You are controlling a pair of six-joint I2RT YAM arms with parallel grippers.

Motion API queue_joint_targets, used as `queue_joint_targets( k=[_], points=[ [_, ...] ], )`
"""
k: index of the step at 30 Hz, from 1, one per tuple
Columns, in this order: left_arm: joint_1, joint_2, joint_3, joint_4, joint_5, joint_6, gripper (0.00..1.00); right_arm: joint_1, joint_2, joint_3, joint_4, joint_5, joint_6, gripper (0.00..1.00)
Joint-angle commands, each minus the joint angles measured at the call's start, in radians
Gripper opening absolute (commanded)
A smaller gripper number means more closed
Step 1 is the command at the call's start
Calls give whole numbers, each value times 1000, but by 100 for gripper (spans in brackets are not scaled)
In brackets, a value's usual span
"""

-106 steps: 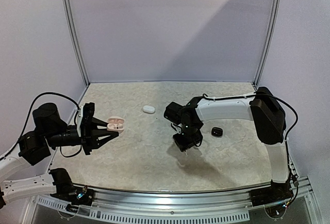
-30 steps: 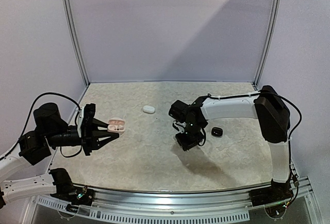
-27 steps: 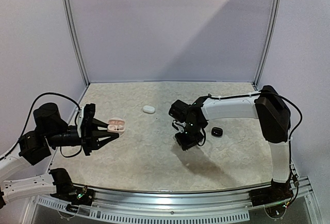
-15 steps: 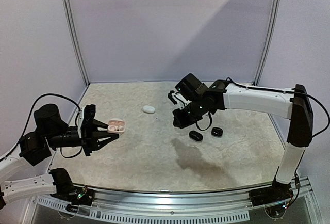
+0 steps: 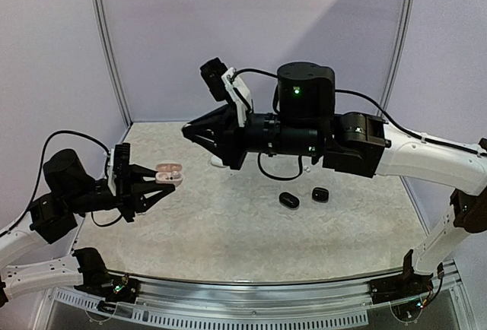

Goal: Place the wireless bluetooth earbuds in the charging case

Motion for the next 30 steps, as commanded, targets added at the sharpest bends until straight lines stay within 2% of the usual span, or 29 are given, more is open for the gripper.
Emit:
queue_joint_targets(
  k=[1,10,20,30],
  points=[
    [13,-1,11,117,61,5,0,56,28,34,217,-139,-160,7],
    [12,-9,32,174,140,-8,0,114,131,129,186,-270,-277,5],
    [13,-15,46,185,130,-16,0,116,154,138,78,-230,-295,4],
    [13,-17,52,182,148,-17,0,114,151,124,47,-164,-309,4]
  ],
)
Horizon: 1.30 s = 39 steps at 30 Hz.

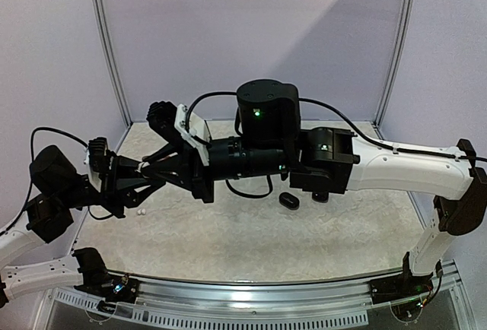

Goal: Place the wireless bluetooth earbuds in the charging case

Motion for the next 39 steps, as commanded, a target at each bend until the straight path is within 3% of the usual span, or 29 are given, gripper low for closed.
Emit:
queue_joint_targets(
  k=[1,30,39],
  points=[
    [12,-7,27,12,28,-5,0,4,5,16,-32,45,-13,4],
    [12,6,40,26,-1,7,0,-1,34,-23,36,75,23,3],
    [12,3,44,22,-26,12,0,-5,44,-28,-14,91,23,3]
  ],
)
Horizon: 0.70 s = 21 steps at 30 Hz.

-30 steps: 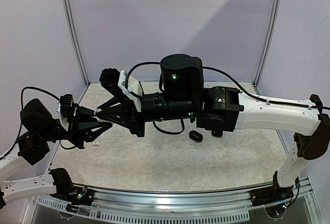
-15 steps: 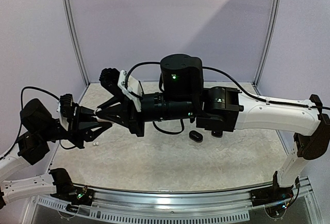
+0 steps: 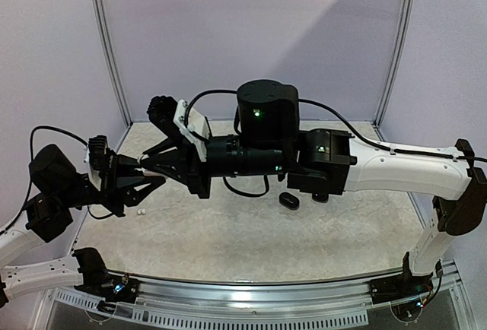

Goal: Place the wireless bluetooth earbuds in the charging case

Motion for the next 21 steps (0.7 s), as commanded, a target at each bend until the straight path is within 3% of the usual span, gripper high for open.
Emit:
queue_joint_targets(
  k=[1,6,14,18,21],
  points=[
    [11,1,35,29,-19,12,0,-2,36,-25,-66,29,12,3],
    [10,0,38,32,-31,15,0,-3,35,-27,-123,71,-4,7],
    [11,1,38,28,-38,14,0,-2,37,-30,-138,89,-7,22],
    [11,1,39,25,-37,13,0,-3,38,-30,-133,98,-2,24],
    [11,1,42,16,-33,10,0,-3,38,-28,-133,121,5,19]
  ],
)
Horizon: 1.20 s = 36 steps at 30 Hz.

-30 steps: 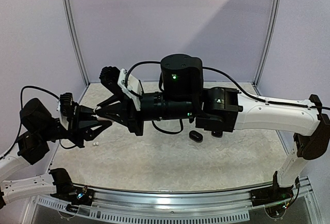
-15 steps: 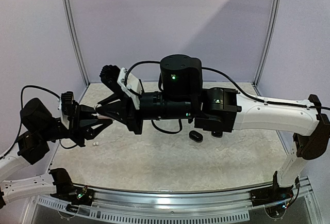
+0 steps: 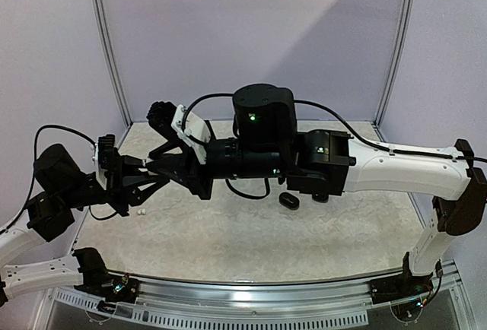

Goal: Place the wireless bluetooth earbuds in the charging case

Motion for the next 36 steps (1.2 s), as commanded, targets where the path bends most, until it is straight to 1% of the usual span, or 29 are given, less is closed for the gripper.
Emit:
queue_joint_targets(
  k=[1,7,11,16,22,31,36],
  points=[
    [10,-8,42,55,7,0,0,-3,34,-25,-82,51,18,18],
    [10,-6,42,39,-17,-46,0,-8,24,-24,-108,53,28,19],
    [10,-5,47,19,-26,-64,0,-11,19,-22,-129,48,37,23],
    [10,5,57,-47,-21,-95,0,-23,17,-18,-136,30,60,27],
    [10,14,64,-140,-16,-88,0,-29,6,-14,-149,25,69,33],
    [10,19,42,-135,2,-95,0,-30,13,34,-200,-10,61,42],
    [10,16,25,-118,15,-103,0,-30,16,55,-224,-9,57,43]
  ],
)
